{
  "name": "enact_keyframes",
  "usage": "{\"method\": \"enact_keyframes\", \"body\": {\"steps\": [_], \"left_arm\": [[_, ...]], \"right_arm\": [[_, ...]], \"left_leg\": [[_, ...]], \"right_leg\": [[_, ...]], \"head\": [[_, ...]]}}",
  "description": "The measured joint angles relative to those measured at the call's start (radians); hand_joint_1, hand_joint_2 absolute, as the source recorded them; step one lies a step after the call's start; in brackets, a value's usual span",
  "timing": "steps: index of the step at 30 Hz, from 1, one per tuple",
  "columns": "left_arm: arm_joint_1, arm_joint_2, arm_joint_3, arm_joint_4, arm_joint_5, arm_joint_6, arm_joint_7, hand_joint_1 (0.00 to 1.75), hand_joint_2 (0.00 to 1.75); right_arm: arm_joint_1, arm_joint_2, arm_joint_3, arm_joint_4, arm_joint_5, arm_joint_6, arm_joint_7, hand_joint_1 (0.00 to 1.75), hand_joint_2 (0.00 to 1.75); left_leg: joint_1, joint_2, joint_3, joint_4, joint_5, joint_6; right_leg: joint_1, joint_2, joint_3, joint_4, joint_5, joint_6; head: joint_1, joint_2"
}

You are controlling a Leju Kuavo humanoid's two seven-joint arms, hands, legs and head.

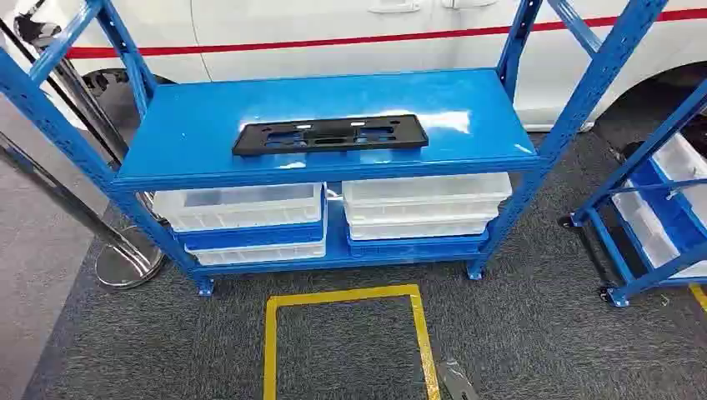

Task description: Take the parts from the cabinet and place them on the table.

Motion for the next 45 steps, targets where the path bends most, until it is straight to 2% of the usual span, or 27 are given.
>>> {"method": "enact_keyframes", "body": {"steps": [2, 3, 4, 6, 8, 9, 10, 12, 14, 15, 17, 18, 19, 22, 23, 24, 27, 28, 30, 32, 33, 34, 37, 39, 43, 44, 45], "left_arm": [[-0.003, -0.001, 0.000, 0.002, -0.014, 0.003, -0.001, 0.00, 0.00], [-0.006, -0.003, 0.000, 0.005, -0.020, 0.005, -0.002, 0.00, 0.00], [-0.012, -0.004, 0.000, 0.008, -0.026, 0.006, -0.003, 0.00, 0.00], [-0.017, -0.006, 0.000, 0.009, -0.031, 0.011, -0.007, 0.00, 0.00], [-0.018, -0.008, 0.000, 0.009, -0.038, 0.013, -0.009, 0.00, 0.00], [-0.019, -0.009, 0.000, 0.009, -0.039, 0.014, -0.010, 0.00, 0.00], [-0.023, -0.009, 0.000, 0.009, -0.042, 0.014, -0.011, 0.00, 0.00], [-0.030, -0.013, 0.000, 0.009, -0.048, 0.014, -0.014, 0.00, 0.00], [-0.036, -0.014, 0.000, 0.009, -0.053, 0.014, -0.016, 0.00, 0.00], [-0.037, -0.015, 0.000, 0.009, -0.058, 0.014, -0.017, 0.00, 0.00], [-0.041, -0.018, -0.001, 0.009, -0.062, 0.015, -0.019, 0.00, 0.00], [-0.043, -0.021, -0.001, 0.009, -0.063, 0.015, -0.020, 0.00, 0.00], [-0.049, -0.023, -0.001, 0.009, -0.066, 0.015, -0.022, 0.00, 0.00], [-0.056, -0.023, -0.001, 0.009, -0.077, 0.016, -0.023, 0.00, 0.00], [-0.059, -0.023, -0.001, 0.009, -0.080, 0.016, -0.024, 0.00, 0.00], [-0.060, -0.023, -0.001, 0.009, -0.080, 0.016, -0.025, 0.00, 0.00], [-0.066, -0.023, -0.001, 0.009, -0.085, 0.016, -0.026, 0.00, 0.00], [-0.066, -0.023, -0.002, 0.009, -0.091, 0.016, -0.026, 0.00, 0.00], [-0.066, -0.023, -0.002, 0.009, -0.094, 0.016, -0.026, 0.00, 0.00], [-0.072, -0.023, -0.002, 0.009, -0.100, 0.016, -0.026, 0.00, 0.00], [-0.075, -0.023, -0.002, 0.009, -0.101, 0.015, -0.027, 0.00, 0.00], [-0.077, -0.023, -0.002, 0.009, -0.101, 0.014, -0.028, 0.00, 0.00], [-0.080, -0.023, -0.002, 0.009, -0.111, 0.013, -0.031, 0.00, 0.00], [-0.082, -0.023, -0.002, 0.009, -0.113, 0.011, -0.032, 0.00, 0.00], [-0.095, -0.023, -0.002, 0.009, -0.122, 0.005, -0.036, 0.00, 0.00], [-0.096, -0.023, -0.002, 0.009, -0.125, 0.003, -0.037, 0.00, 0.00], [-0.096, -0.023, -0.002, 0.009, -0.128, 0.002, -0.039, 0.00, 0.00]], "right_arm": [[-0.036, 0.023, 0.027, -0.008, 0.029, -0.017, -0.047, 0.00, 1.75], [-0.055, 0.033, 0.044, -0.013, 0.043, -0.028, -0.065, 0.00, 1.75], [-0.076, 0.047, 0.070, -0.021, 0.059, -0.042, -0.082, 0.00, 1.75], [-0.100, 0.062, 0.122, -0.041, 0.077, -0.068, -0.096, 0.00, 1.75], [-0.115, 0.072, 0.182, -0.067, 0.084, -0.094, -0.101, 0.00, 1.75], [-0.120, 0.074, 0.215, -0.083, 0.091, -0.109, -0.101, 0.00, 1.75], [-0.124, 0.076, 0.244, -0.100, 0.099, -0.123, -0.101, 0.00, 1.75], [-0.128, 0.079, 0.300, -0.137, 0.120, -0.151, -0.095, 0.00, 1.75], [-0.130, 0.080, 0.355, -0.169, 0.142, -0.174, -0.089, 0.00, 1.75], [-0.133, 0.080, 0.385, -0.187, 0.156, -0.187, -0.081, 0.00, 1.75], [-0.141, 0.080, 0.438, -0.227, 0.188, -0.212, -0.064, 0.00, 1.75], [-0.146, 0.080, 0.461, -0.245, 0.204, -0.222, -0.054, 0.00, 1.75], [-0.153, 0.080, 0.486, -0.262, 0.221, -0.233, -0.041, 0.00, 1.75], [-0.163, 0.072, 0.573, -0.310, 0.265, -0.258, 0.009, 0.00, 1.75], [-0.169, 0.071, 0.600, -0.323, 0.277, -0.265, 0.026, 0.00, 1.75], [-0.176, 0.069, 0.628, -0.336, 0.291, -0.273, 0.044, 0.00, 1.75], [-0.194, 0.063, 0.707, -0.369, 0.324, -0.292, 0.098, 0.00, 1.75], [-0.197, 0.059, 0.735, -0.378, 0.336, -0.299, 0.118, 0.00, 1.75], [-0.201, 0.052, 0.790, -0.400, 0.359, -0.309, 0.157, 0.00, 1.75], [-0.211, 0.046, 0.841, -0.425, 0.383, -0.323, 0.198, 0.00, 1.75], [-0.219, 0.043, 0.872, -0.439, 0.395, -0.331, 0.221, 0.00, 1.75], [-0.227, 0.038, 0.899, -0.449, 0.405, -0.339, 0.241, 0.00, 1.75], [-0.246, 0.027, 0.976, -0.485, 0.439, -0.357, 0.302, 0.00, 1.75], [-0.253, 0.017, 1.019, -0.505, 0.457, -0.367, 0.336, 0.00, 1.75], [-0.279, -0.014, 1.133, -0.551, 0.503, -0.394, 0.421, 0.00, 1.75], [-0.278, -0.020, 1.161, -0.563, 0.518, -0.402, 0.447, 0.00, 1.75], [-0.278, -0.023, 1.181, -0.575, 0.532, -0.408, 0.469, 0.00, 1.75]], "left_leg": [[0.006, 0.000, 0.079, -0.170, 0.094, -0.003], [0.006, -0.001, 0.095, -0.219, 0.097, -0.003], [-0.001, -0.004, 0.103, -0.233, 0.093, 0.010], [-0.006, -0.004, 0.095, -0.230, 0.095, 0.021], [0.003, -0.003, 0.099, -0.245, 0.106, 0.039], [0.000, -0.003, 0.100, -0.248, 0.108, 0.042], [-0.001, -0.002, 0.098, -0.247, 0.109, 0.053], [-0.006, -0.002, 0.097, -0.247, 0.108, 0.056], [-0.011, -0.003, 0.098, -0.243, 0.106, 0.060], [-0.013, -0.003, 0.100, -0.242, 0.104, 0.060], [-0.015, -0.003, 0.104, -0.238, 0.099, 0.057], [-0.015, -0.002, 0.103, -0.238, 0.096, 0.054], [-0.022, -0.002, 0.098, -0.231, 0.093, 0.049], [-0.016, 0.001, 0.098, -0.240, 0.097, 0.035], [-0.021, 0.002, 0.098, -0.237, 0.090, 0.029], [-0.016, -0.001, 0.090, -0.214, 0.072, 0.023], [-0.008, -0.001, -0.006, -0.012, -0.027, 0.010], [-0.006, -0.001, -0.039, 0.051, -0.042, 0.006], [0.001, -0.001, -0.038, 0.031, 0.004, 0.000], [0.007, -0.001, 0.030, -0.129, 0.100, -0.002], [0.009, 0.000, 0.061, -0.208, 0.125, -0.001], [0.001, -0.002, 0.072, -0.226, 0.110, 0.001], [-0.004, -0.005, 0.066, -0.224, 0.113, 0.022], [0.003, -0.004, 0.070, -0.237, 0.124, 0.039], [-0.005, -0.003, 0.066, -0.237, 0.126, 0.051], [-0.006, -0.003, 0.067, -0.237, 0.125, 0.052], [-0.008, -0.003, 0.068, -0.237, 0.125, 0.052]], "right_leg": [[-0.003, 0.001, 0.002, 0.004, -0.003, 0.006], [0.001, 0.001, 0.000, 0.008, -0.005, 0.013], [0.003, 0.003, -0.007, 0.013, -0.005, 0.021], [0.003, 0.001, -0.008, 0.006, 0.001, 0.032], [-0.002, 0.002, -0.009, 0.010, -0.006, 0.044], [-0.002, 0.002, -0.020, 0.037, -0.024, 0.045], [-0.002, 0.002, -0.053, 0.102, -0.063, 0.045], [-0.001, 0.002, -0.127, 0.250, -0.121, 0.046], [-0.001, 0.002, -0.158, 0.296, -0.111, 0.043], [0.000, 0.002, -0.143, 0.256, -0.074, 0.039], [0.009, 0.002, -0.071, 0.093, 0.022, 0.022], [0.014, 0.001, -0.050, 0.036, 0.027, 0.012], [0.016, 0.000, -0.041, 0.013, 0.021, 0.012], [0.021, 0.003, -0.046, 0.016, 0.022, 0.010], [0.008, 0.003, -0.039, 0.003, 0.029, 0.002], [0.008, 0.004, -0.035, -0.004, 0.031, -0.002], [0.007, 0.003, -0.036, -0.003, 0.031, -0.007], [0.007, 0.003, -0.036, -0.002, 0.030, -0.008], [0.006, 0.004, -0.035, 0.000, 0.029, -0.007], [0.003, 0.006, -0.033, 0.005, 0.025, -0.001], [0.003, 0.007, -0.033, 0.010, 0.021, 0.005], [0.010, 0.008, -0.038, 0.015, 0.019, 0.011], [0.008, 0.008, -0.040, 0.008, 0.026, 0.028], [0.003, 0.008, -0.043, 0.020, 0.016, 0.039], [0.006, 0.007, -0.164, 0.269, -0.109, 0.042], [0.007, 0.007, -0.180, 0.301, -0.107, 0.040], [0.007, 0.007, -0.173, 0.283, -0.084, 0.036]], "head": [[0.000, 0.000], [0.000, 0.000], [0.001, 0.000], [0.000, 0.000], [0.000, 0.000], [0.001, 0.000], [0.000, 0.000], [0.000, 0.000], [0.000, 0.000], [0.000, 0.000], [0.000, 0.000], [0.000, 0.000], [0.000, 0.000], [0.000, 0.000], [0.000, 0.000], [0.000, 0.000], [0.000, 0.000], [0.000, 0.000], [0.000, 0.000], [0.000, 0.000], [0.000, 0.000], [0.000, 0.000], [0.000, 0.000], [0.000, 0.000], [0.000, 0.000], [0.000, 0.000], [0.001, 0.000]]}}
